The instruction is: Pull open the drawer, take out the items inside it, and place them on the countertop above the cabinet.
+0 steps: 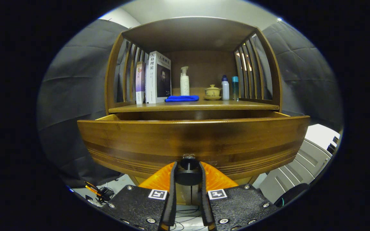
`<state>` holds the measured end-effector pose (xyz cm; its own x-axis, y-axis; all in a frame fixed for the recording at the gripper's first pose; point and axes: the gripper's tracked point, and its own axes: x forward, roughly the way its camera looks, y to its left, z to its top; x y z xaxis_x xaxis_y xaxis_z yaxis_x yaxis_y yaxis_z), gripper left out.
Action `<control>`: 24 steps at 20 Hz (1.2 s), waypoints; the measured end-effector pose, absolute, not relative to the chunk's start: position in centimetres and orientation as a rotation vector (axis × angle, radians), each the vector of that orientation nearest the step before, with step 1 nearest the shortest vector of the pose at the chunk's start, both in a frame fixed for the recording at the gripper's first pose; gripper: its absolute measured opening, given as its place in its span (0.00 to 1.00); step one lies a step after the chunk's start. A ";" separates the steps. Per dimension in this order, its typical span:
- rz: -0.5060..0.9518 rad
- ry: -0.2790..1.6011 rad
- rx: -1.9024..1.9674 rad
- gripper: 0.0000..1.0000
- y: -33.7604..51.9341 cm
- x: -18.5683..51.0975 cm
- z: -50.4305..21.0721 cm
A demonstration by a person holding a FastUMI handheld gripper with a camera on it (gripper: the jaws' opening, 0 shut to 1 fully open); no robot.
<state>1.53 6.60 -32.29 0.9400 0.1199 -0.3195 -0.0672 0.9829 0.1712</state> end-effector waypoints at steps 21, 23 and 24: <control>0.128 0.407 0.163 0.32 7.6 -6.3 -31.5; 0.135 0.411 0.169 0.32 7.5 -6.4 -31.4; 0.137 0.410 0.174 0.32 7.5 -6.4 -31.3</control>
